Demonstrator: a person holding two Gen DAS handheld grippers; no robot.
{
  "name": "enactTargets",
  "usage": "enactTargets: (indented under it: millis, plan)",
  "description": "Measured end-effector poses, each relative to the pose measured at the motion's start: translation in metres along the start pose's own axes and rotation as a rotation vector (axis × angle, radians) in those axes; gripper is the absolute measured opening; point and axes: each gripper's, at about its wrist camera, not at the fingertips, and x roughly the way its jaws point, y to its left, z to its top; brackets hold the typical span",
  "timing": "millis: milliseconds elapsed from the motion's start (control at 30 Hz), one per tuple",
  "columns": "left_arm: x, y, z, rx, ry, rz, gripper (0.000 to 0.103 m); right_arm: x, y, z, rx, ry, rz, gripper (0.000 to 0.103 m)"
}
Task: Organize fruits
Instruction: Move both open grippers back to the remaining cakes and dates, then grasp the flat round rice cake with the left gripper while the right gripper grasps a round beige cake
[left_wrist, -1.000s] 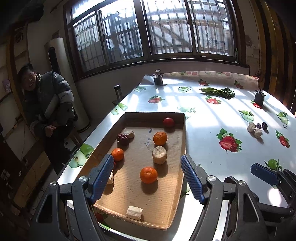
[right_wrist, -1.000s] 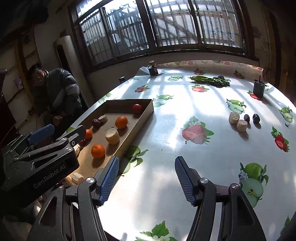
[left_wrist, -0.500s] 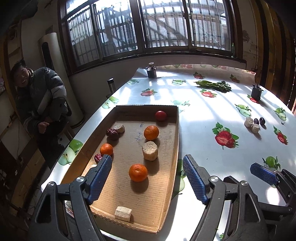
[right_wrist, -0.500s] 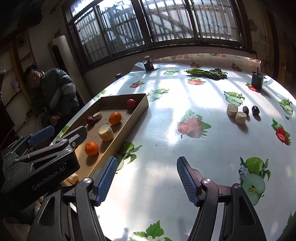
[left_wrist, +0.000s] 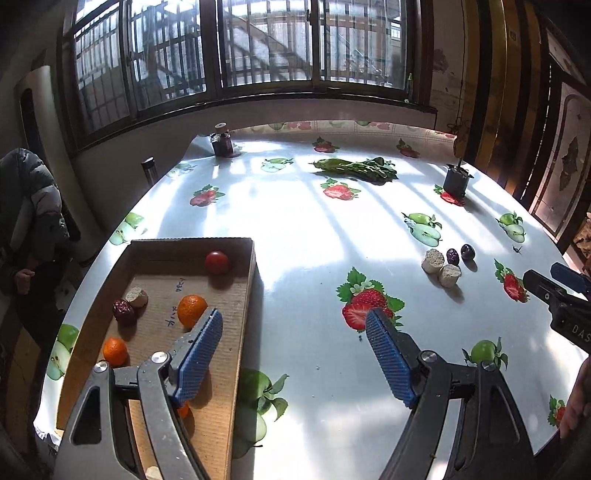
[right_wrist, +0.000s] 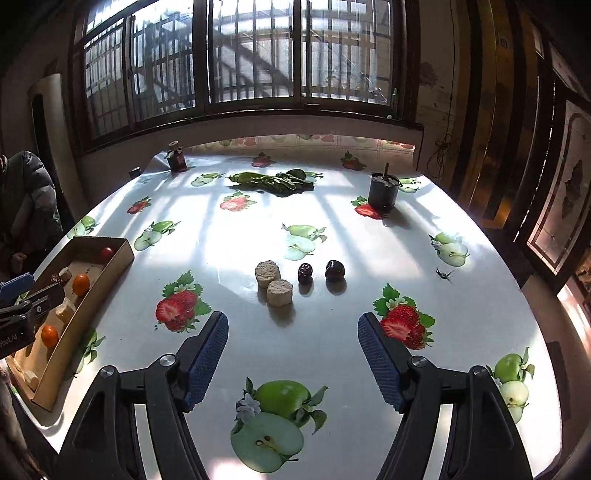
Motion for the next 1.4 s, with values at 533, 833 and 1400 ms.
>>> enactTargets:
  millis: [533,833,1400]
  plan:
    - [0.104,-0.053,0.052,-0.035,0.155,-0.153,0.079,0.126,0.021,0.016,-0.110,0.143,0.145,0.064]
    - [0.133,-0.091,0.053,0.028,0.176,-0.232,0.079,0.126,0.002,0.008,-0.051,0.168,0.134,0.031]
    - [0.167,-0.156,0.042,0.222,0.150,-0.228,0.028,0.122,-0.023,-0.002,-0.005,0.174,0.133,0.033]
